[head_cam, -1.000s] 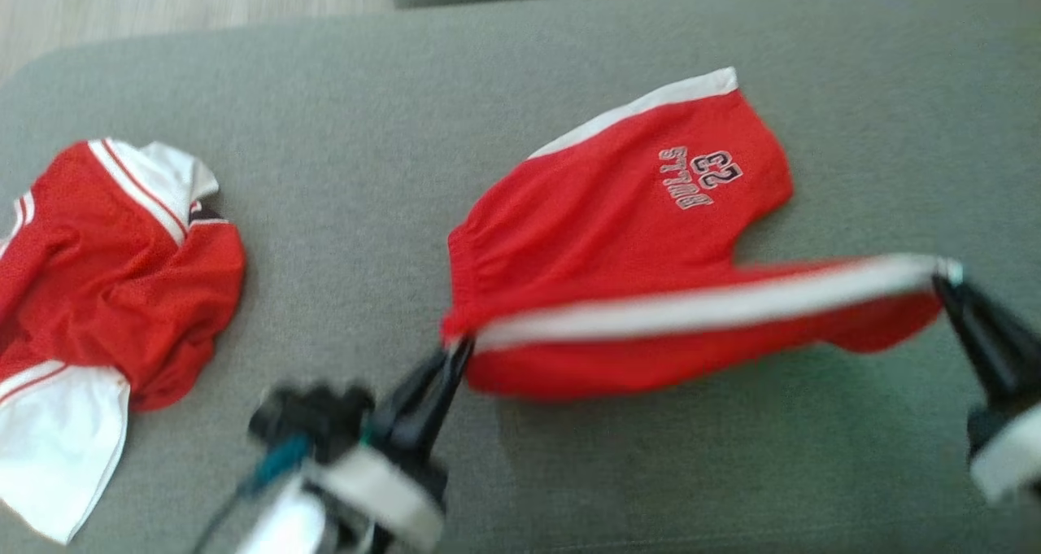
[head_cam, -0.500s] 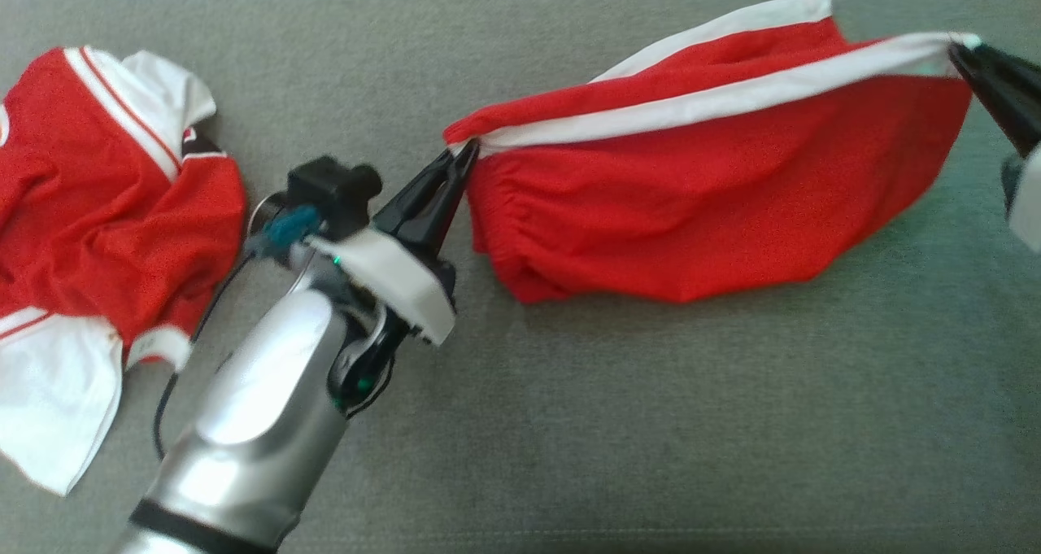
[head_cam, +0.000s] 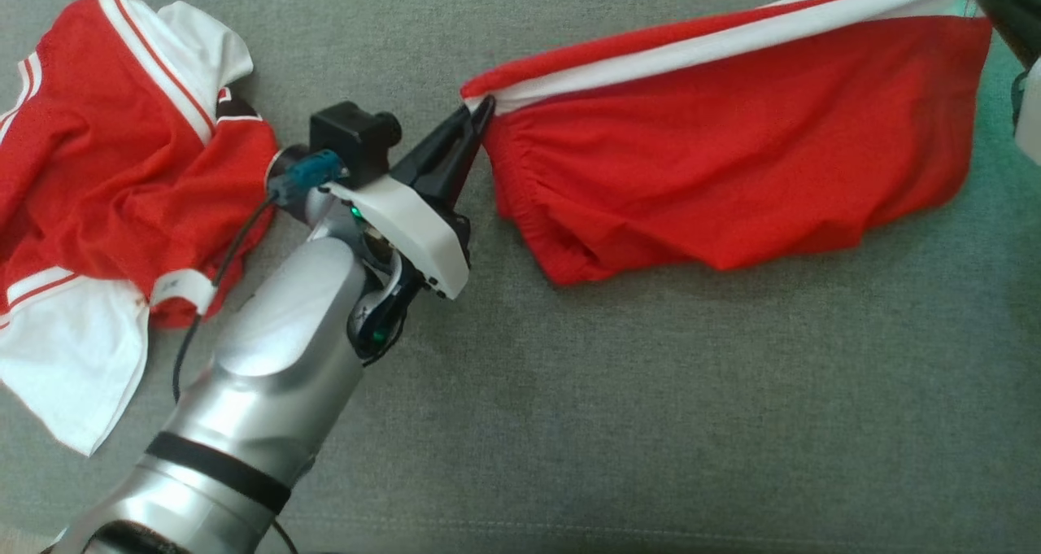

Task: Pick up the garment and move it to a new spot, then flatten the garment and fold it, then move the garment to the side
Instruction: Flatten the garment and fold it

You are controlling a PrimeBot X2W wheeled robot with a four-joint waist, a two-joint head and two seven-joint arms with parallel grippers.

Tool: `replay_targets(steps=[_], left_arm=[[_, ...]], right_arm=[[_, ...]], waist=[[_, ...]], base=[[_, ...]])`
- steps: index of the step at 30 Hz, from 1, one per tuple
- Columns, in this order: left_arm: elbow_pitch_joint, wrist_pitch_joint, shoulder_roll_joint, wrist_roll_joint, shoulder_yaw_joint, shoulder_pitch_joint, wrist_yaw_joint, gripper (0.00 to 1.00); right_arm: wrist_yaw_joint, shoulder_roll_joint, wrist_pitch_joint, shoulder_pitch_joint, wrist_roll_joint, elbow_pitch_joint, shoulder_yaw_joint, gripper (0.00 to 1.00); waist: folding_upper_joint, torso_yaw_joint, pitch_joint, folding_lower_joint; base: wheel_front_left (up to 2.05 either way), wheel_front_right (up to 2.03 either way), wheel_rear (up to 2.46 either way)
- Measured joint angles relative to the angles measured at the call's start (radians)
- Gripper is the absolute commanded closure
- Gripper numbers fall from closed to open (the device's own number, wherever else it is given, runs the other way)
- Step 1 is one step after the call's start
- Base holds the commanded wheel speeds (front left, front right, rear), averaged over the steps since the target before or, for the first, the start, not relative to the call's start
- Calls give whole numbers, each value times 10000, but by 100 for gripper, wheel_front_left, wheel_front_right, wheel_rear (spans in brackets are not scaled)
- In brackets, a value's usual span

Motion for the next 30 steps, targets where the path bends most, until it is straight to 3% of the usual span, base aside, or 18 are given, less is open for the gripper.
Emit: replay_targets(steps=[2, 3, 4, 5, 6, 7, 10, 14, 22, 30], left_arm=[[184, -59, -40, -63, -163, -31, 0, 100], [272, -102, -54, -96, -205, -56, 0, 100], [376, -115, -73, -132, -221, -100, 0, 84], [464, -138, -84, -130, -228, -159, 0, 63], [531, -192, -94, -130, -228, -219, 0, 51], [604, -205, -104, -128, -217, -274, 0, 0], [805, -247, -171, -123, -194, -384, 13, 0], [635, -291, -221, 138, 25, -217, 401, 0], [-2224, -303, -19, 1352, 1346, 2505, 1781, 0], [-4974, -303, -324, 1935, 2612, 5808, 2518, 0]], right_arm=[[0, 52, -293, -164, 174, 303, 313, 96], [0, 104, -493, -244, 291, 426, 435, 72], [0, 171, -669, -337, 437, 541, 546, 67], [0, 247, -838, -421, 587, 639, 640, 37], [0, 330, -1060, -512, 713, 727, 721, 0], [0, 408, -1312, -589, 807, 809, 779, 0], [0, 566, -2107, -824, 872, 1108, 976, 0], [0, 686, -3338, -837, 1141, 1281, 1151, 0], [0, 1563, -4539, 1446, 1630, 1768, 696, 0], [0, 2406, -4811, 3055, 1534, 3020, -412, 0]], waist=[[0, 27, 29, 0], [0, 33, 42, 0], [0, 33, 53, 0], [0, 28, 58, 0], [0, 19, 60, 0], [0, 3, 61, 0], [0, -58, -8, 0], [0, -166, -356, 0], [0, -449, -1323, 0], [0, -412, -2117, 0]], base=[[0, 0, 0], [0, 0, 0], [0, 0, 0], [0, 0, 0], [0, 0, 0], [0, 0, 0], [0, 0, 0], [0, 0, 0], [0, 0, 0], [0, 0, 0]])
